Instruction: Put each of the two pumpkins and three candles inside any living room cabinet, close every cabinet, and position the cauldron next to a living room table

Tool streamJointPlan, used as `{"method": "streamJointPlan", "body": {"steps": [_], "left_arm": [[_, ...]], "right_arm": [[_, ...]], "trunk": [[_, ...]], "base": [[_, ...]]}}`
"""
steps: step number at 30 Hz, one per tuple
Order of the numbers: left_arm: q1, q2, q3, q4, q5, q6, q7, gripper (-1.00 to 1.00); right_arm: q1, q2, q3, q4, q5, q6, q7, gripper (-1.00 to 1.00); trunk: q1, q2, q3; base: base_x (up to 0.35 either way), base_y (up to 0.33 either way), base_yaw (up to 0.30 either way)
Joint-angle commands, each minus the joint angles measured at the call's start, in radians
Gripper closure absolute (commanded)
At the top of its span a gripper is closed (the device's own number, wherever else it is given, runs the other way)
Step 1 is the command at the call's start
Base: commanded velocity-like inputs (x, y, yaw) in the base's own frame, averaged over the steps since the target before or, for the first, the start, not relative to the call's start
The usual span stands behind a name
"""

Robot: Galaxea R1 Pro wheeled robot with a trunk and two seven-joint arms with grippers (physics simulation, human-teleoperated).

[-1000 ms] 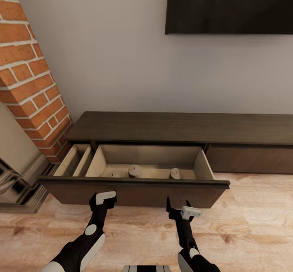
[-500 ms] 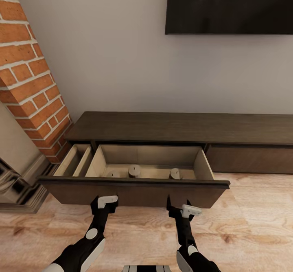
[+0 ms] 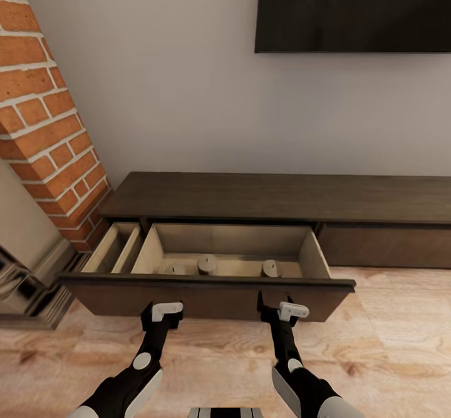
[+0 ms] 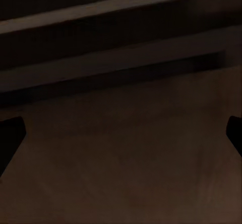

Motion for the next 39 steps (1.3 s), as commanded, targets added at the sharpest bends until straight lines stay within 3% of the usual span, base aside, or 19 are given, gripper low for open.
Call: {"method": "streamJointPlan", "body": {"steps": [1, 17, 39], "left_arm": [[-0.001, 0.001, -0.009, 0.0, 0.008, -0.004, 0.008, -1.0], [-0.002, 0.0, 0.003, -0.003, 0.01, -0.003, 0.021, -1.0], [-0.002, 0.0, -0.004, 0.0, 0.01, -0.003, 0.021, -1.0]], "right_arm": [[-0.001, -0.001, 0.009, 0.001, -0.004, -0.003, -0.008, -1.0], [-0.002, -0.002, 0.016, 0.005, -0.004, -0.002, -0.004, -1.0], [-0.002, -0.002, 0.016, 0.004, -0.004, -0.002, -0.002, -1.0]], "trunk": [[0.0, 0.0, -0.001], [0.0, 0.0, -0.001], [0.0, 0.0, -0.001]], "base": [[0.194, 0.07, 0.0], [0.142, 0.036, 0.0], [0.304, 0.0, 0.0]]}}
